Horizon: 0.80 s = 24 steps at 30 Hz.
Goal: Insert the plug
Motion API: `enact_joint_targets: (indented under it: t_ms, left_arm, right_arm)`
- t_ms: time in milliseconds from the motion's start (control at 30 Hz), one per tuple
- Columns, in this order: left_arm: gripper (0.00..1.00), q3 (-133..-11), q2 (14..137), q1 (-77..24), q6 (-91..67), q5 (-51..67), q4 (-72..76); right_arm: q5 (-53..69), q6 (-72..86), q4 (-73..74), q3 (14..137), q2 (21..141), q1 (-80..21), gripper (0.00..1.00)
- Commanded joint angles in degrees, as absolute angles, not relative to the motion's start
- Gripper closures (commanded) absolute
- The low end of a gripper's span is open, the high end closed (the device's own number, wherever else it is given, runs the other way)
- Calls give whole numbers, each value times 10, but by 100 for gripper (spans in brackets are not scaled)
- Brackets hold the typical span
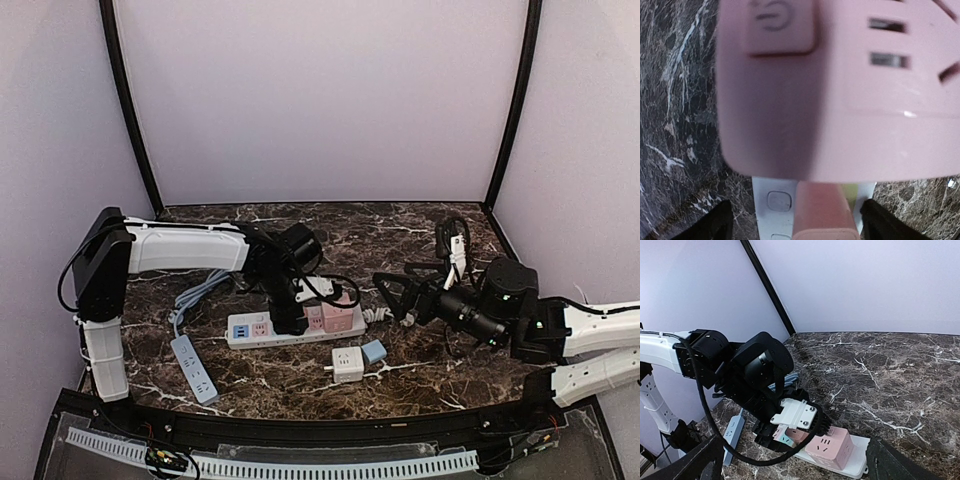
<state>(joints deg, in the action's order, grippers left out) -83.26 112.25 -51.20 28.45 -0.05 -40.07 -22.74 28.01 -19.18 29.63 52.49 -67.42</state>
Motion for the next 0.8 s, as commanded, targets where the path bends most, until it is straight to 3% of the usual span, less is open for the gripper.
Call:
enact_joint_targets:
  t_ms: [0, 467, 767]
  left_arm:
    - [3, -821, 1118, -510, 283, -13, -407]
    - [1, -820, 1038, -509, 274, -17, -402]
    - [1, -755, 963, -509, 236, -186, -282]
  right_arm:
    - [-226, 274, -214, 288, 518, -671, 1]
    - [-236, 273, -220, 278, 511, -671, 1]
    - [-254, 266, -218, 278, 513, -671, 1]
